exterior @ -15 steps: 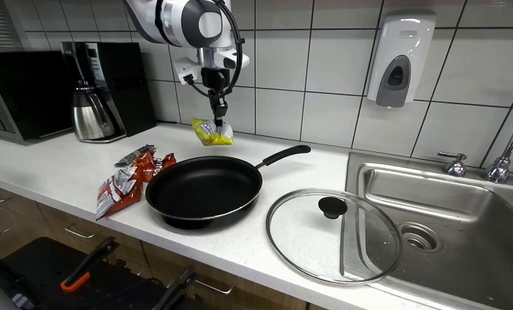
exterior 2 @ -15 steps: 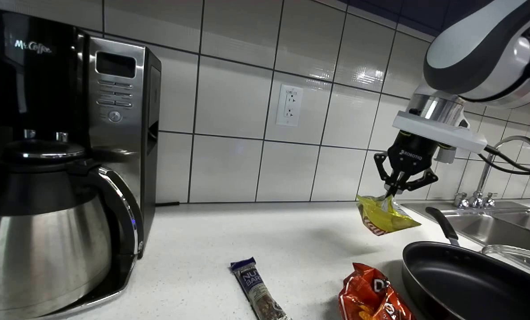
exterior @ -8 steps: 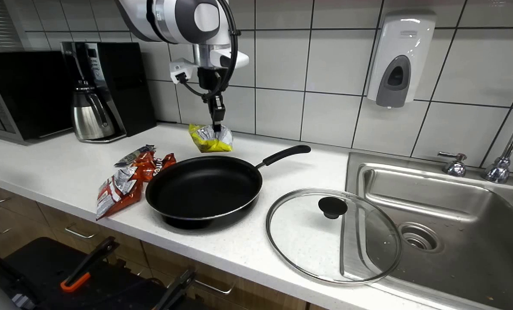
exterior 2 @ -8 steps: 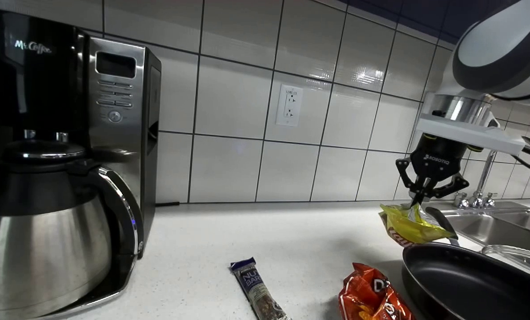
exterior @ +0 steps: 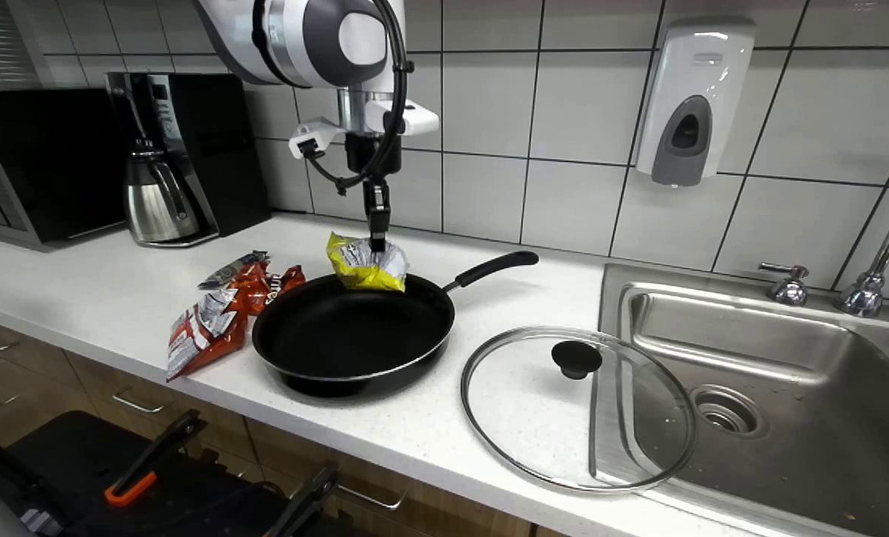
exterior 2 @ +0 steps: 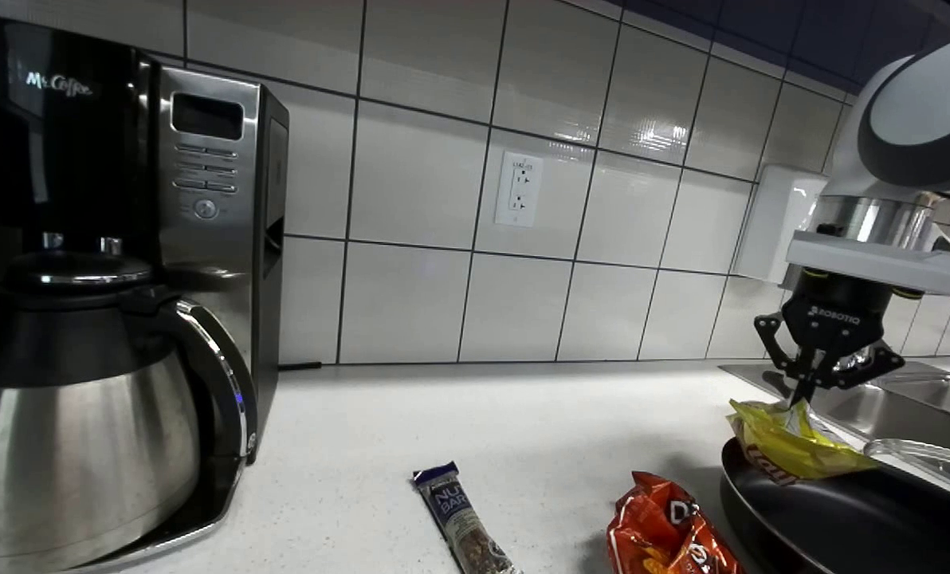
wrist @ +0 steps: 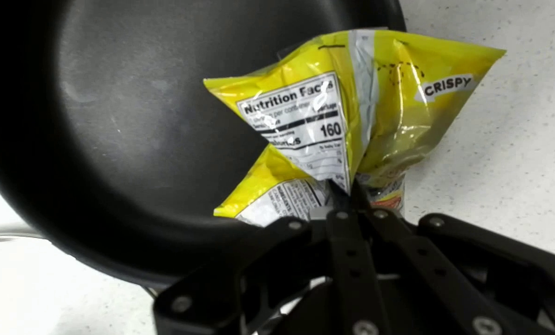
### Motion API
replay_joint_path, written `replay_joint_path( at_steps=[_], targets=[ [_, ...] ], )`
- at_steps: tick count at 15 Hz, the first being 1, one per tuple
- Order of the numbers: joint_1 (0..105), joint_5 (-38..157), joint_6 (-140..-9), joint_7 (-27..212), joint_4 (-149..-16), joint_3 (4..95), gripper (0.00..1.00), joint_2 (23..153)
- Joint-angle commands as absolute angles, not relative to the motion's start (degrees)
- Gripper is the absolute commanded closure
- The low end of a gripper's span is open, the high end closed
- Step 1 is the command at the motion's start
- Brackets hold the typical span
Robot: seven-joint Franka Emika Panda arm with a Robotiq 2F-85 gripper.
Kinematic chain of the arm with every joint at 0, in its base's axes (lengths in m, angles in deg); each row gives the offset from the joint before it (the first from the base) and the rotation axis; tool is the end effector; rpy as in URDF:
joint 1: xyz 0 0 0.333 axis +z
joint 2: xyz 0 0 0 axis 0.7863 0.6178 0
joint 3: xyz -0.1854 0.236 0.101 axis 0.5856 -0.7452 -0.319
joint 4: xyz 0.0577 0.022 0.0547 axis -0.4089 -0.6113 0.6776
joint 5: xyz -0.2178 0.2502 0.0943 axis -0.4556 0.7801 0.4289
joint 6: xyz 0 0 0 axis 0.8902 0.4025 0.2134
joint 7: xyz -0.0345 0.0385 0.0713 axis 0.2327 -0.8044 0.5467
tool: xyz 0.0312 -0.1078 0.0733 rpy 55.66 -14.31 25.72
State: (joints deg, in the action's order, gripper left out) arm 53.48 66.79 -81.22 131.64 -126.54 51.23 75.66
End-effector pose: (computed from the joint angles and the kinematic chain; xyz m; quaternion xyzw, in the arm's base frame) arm 0.4697 -0.0314 0.3025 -0.9005 0.4344 0.0028 0.0217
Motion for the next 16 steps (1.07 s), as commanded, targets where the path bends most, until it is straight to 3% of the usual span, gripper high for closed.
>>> replay_joint_path(
  at_steps=[1,16],
  targets=[
    [51.5,65.8,-79.8,133.3,-127.5,51.5,1.0,75.6],
    [49.8,67.1,-75.7,132.0,-126.2,53.6,1.0,82.2]
  ],
)
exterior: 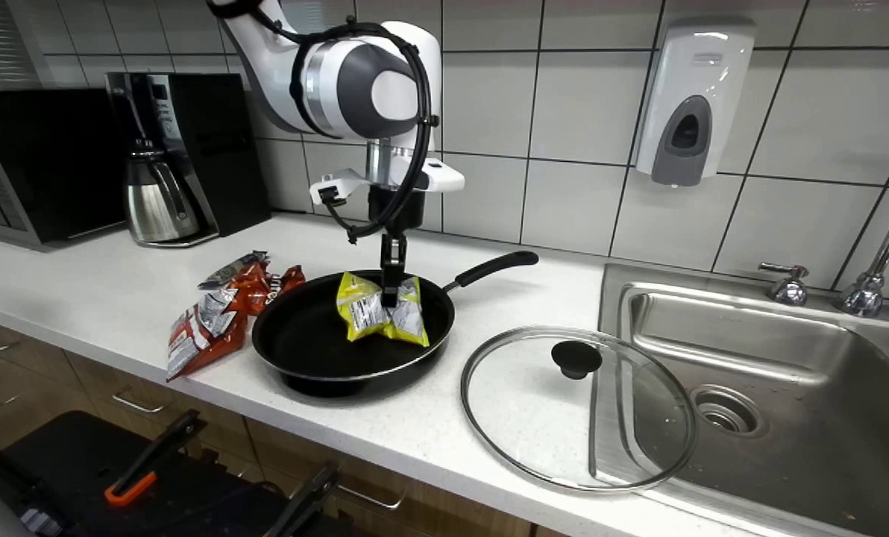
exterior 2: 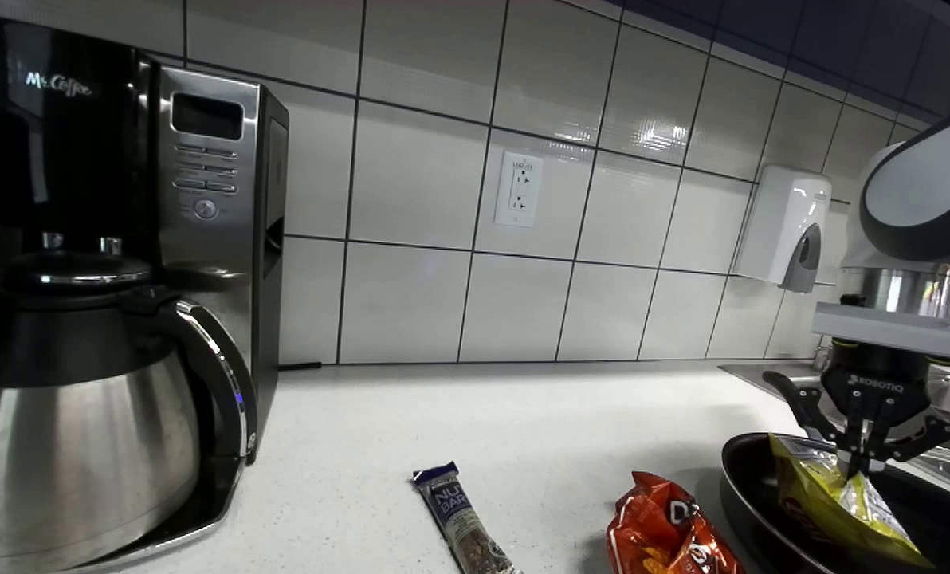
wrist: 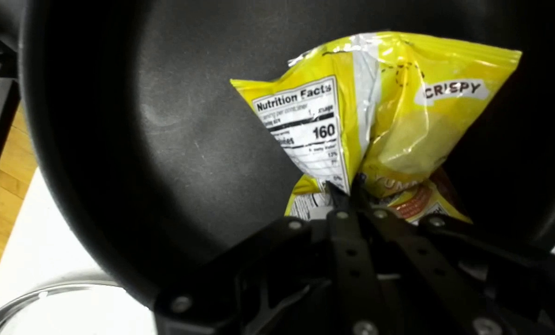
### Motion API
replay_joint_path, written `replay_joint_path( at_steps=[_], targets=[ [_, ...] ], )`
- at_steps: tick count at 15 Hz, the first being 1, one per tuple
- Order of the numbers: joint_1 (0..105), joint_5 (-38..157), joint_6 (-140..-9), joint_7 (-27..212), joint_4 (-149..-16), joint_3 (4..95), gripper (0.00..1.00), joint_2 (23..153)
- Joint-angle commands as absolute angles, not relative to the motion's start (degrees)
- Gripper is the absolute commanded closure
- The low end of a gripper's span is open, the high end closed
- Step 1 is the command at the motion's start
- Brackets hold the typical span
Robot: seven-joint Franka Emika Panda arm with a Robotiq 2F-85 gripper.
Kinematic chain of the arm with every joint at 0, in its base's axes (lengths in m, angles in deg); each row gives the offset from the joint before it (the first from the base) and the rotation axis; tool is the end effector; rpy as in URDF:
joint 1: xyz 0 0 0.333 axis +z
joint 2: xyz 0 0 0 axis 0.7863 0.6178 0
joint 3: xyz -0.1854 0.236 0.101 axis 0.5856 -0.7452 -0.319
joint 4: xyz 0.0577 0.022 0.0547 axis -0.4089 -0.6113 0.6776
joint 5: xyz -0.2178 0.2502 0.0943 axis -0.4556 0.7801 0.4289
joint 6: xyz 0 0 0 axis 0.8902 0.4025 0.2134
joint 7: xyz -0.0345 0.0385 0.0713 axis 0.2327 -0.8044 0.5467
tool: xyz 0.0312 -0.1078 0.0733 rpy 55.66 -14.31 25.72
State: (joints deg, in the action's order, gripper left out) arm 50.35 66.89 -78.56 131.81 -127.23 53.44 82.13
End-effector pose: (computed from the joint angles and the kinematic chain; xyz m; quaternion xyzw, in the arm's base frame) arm 0.4473 -0.0726 0.2432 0.8751 -0.4772 -0.0796 0.0129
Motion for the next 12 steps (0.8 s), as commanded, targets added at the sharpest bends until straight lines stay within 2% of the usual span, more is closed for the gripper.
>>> replay_joint_path(
  at_steps=[1,12],
  targets=[
    [49.8,66.8,-75.4,132.2,-126.0,53.8,1.0,82.4],
    [48.9,66.0,-73.8,132.6,-124.1,56.5,1.0,84.7]
  ],
)
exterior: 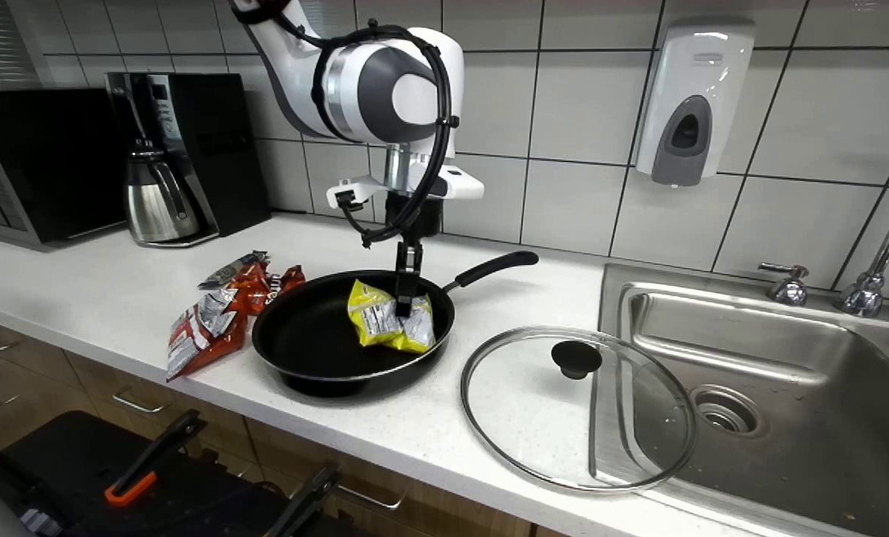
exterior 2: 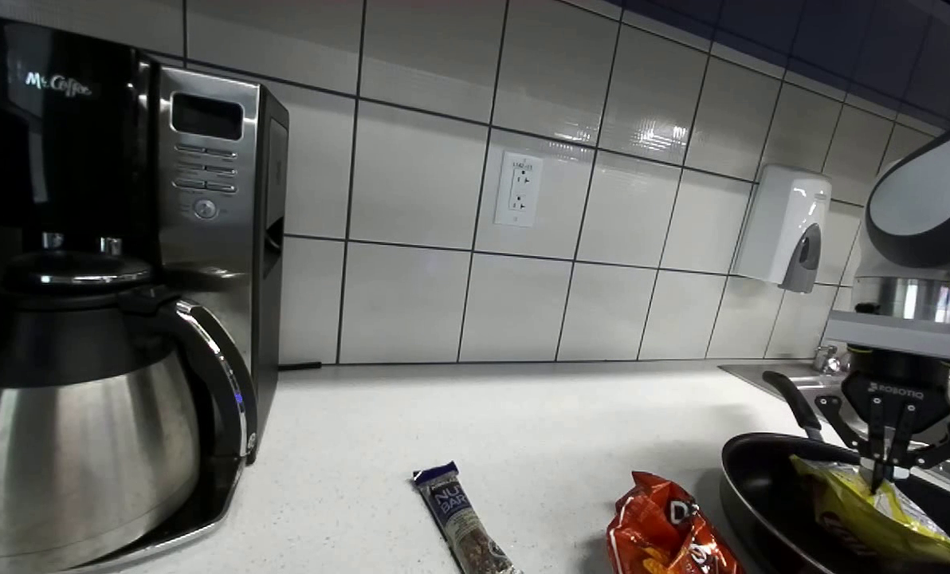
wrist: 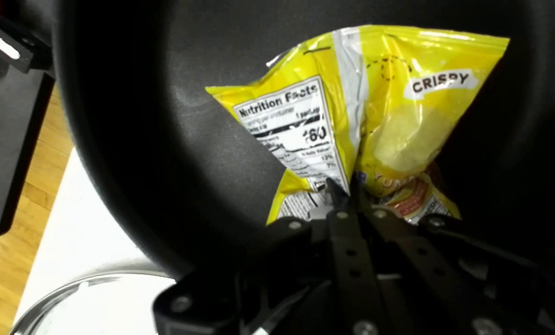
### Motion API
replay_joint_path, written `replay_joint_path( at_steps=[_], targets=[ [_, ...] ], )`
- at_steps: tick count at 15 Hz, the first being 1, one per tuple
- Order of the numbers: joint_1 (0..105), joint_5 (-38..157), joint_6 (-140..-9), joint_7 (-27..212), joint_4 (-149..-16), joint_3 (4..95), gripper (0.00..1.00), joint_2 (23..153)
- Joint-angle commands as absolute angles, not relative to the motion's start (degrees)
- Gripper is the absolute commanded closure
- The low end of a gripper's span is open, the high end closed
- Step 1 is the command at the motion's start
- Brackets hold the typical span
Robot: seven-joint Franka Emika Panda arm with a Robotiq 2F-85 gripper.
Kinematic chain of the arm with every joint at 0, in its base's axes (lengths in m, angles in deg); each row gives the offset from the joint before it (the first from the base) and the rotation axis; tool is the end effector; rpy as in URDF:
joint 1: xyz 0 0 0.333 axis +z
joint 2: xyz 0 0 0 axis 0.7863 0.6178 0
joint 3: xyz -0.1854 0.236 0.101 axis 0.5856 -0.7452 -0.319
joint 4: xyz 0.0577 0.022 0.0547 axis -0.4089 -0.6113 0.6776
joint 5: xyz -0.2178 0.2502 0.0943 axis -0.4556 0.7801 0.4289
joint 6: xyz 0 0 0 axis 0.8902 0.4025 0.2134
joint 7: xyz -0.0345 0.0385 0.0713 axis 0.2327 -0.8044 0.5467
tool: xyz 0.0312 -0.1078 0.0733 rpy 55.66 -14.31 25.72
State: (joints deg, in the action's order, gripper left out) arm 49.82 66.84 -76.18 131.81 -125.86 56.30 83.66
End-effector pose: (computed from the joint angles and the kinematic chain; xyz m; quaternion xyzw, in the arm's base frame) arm 0.4430 -0.0993 0.2367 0.8593 -0.5014 -0.0982 0.0227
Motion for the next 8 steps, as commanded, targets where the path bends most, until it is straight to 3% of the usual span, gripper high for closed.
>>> replay_joint_path(
  at_steps=[1,5,6,8],
  targets=[
    [48.9,65.9,-73.6,132.6,-124.0,56.6,1.0,84.8],
    [49.1,65.8,-73.0,132.8,-123.5,56.8,1.0,84.8],
    [49.1,65.8,-72.7,132.8,-123.4,56.8,0.74,84.7],
    [49.2,65.6,-72.2,132.8,-123.2,56.8,0.67,84.2]
  ],
)
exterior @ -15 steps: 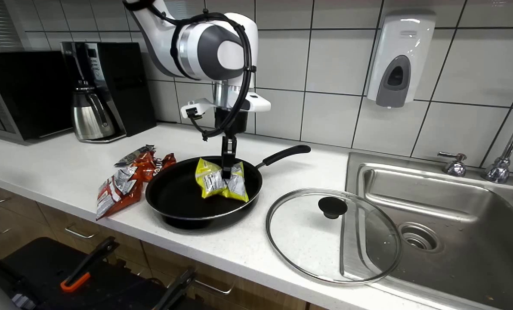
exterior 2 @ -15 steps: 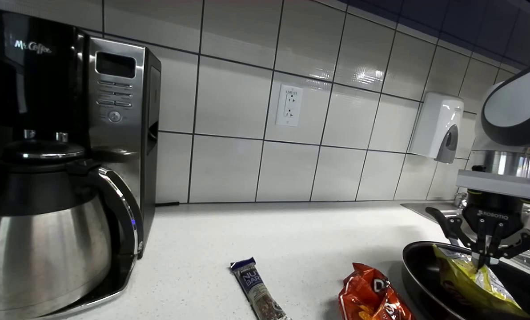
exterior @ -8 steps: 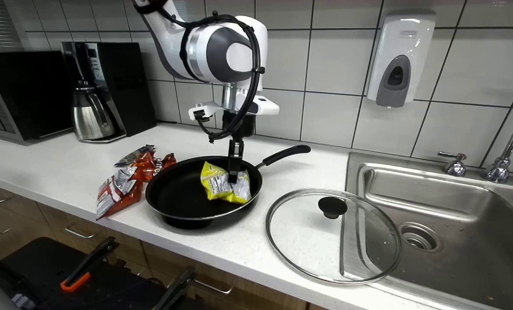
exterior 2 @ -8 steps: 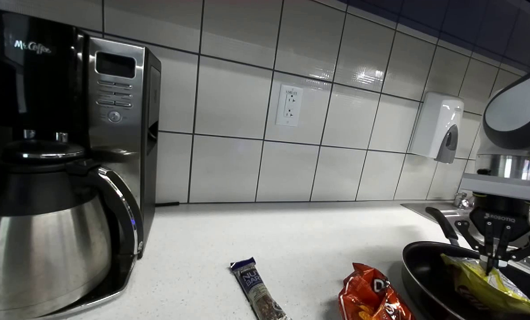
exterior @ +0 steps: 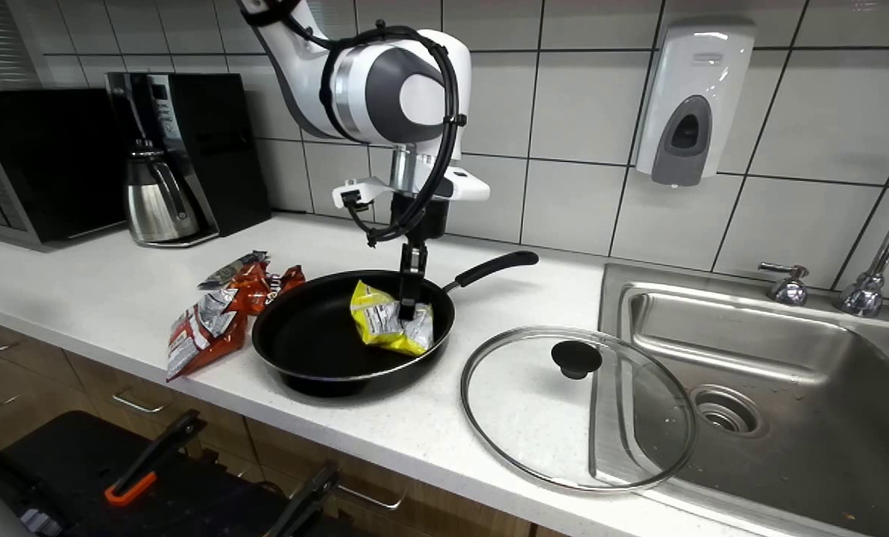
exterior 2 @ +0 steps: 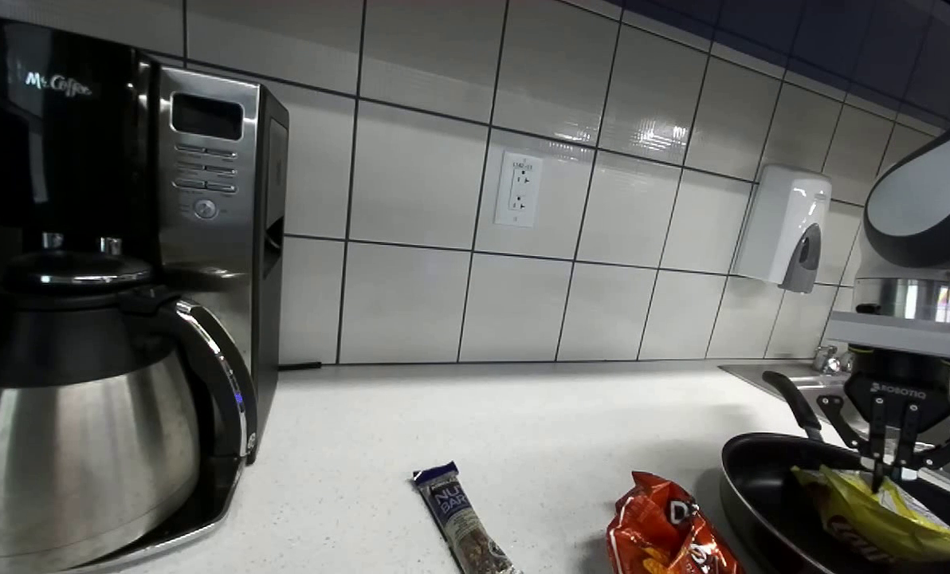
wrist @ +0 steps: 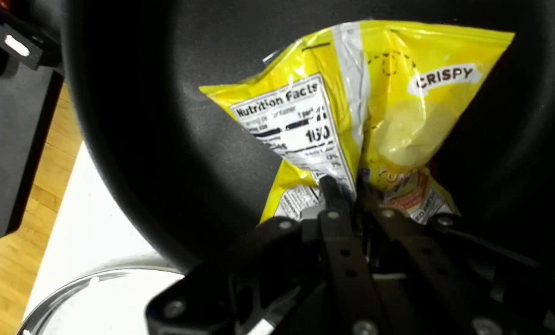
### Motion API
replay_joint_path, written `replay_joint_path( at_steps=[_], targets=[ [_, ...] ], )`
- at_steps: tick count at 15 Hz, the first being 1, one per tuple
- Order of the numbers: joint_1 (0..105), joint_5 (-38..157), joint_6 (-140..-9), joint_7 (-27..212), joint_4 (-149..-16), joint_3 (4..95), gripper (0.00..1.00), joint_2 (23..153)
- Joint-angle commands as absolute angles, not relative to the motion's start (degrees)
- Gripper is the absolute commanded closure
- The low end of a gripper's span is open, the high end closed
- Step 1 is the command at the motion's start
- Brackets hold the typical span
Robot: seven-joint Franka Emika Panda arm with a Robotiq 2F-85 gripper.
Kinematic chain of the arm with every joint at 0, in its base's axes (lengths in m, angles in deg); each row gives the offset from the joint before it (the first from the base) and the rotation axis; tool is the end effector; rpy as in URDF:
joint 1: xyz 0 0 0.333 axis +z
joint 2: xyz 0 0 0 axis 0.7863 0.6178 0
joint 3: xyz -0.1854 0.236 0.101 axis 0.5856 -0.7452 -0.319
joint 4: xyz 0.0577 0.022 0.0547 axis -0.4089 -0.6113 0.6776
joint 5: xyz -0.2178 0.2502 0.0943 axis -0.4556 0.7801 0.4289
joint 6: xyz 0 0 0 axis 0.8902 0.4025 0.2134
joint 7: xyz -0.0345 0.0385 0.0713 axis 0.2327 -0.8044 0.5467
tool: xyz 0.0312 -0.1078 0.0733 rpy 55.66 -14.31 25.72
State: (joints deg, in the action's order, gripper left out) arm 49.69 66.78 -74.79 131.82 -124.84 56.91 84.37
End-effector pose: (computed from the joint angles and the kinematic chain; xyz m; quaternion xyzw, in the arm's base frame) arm 0.4438 -0.1054 0.2355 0.8556 -0.5059 -0.1064 0.0265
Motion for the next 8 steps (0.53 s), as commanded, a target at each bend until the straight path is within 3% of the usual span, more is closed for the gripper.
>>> replay_joint_path(
  at_steps=[1,8],
  targets=[
    [49.3,65.4,-72.0,132.9,-123.1,56.8,0.58,83.7],
    [50.2,63.1,-71.5,134.2,-121.6,56.5,0.06,81.3]
  ],
)
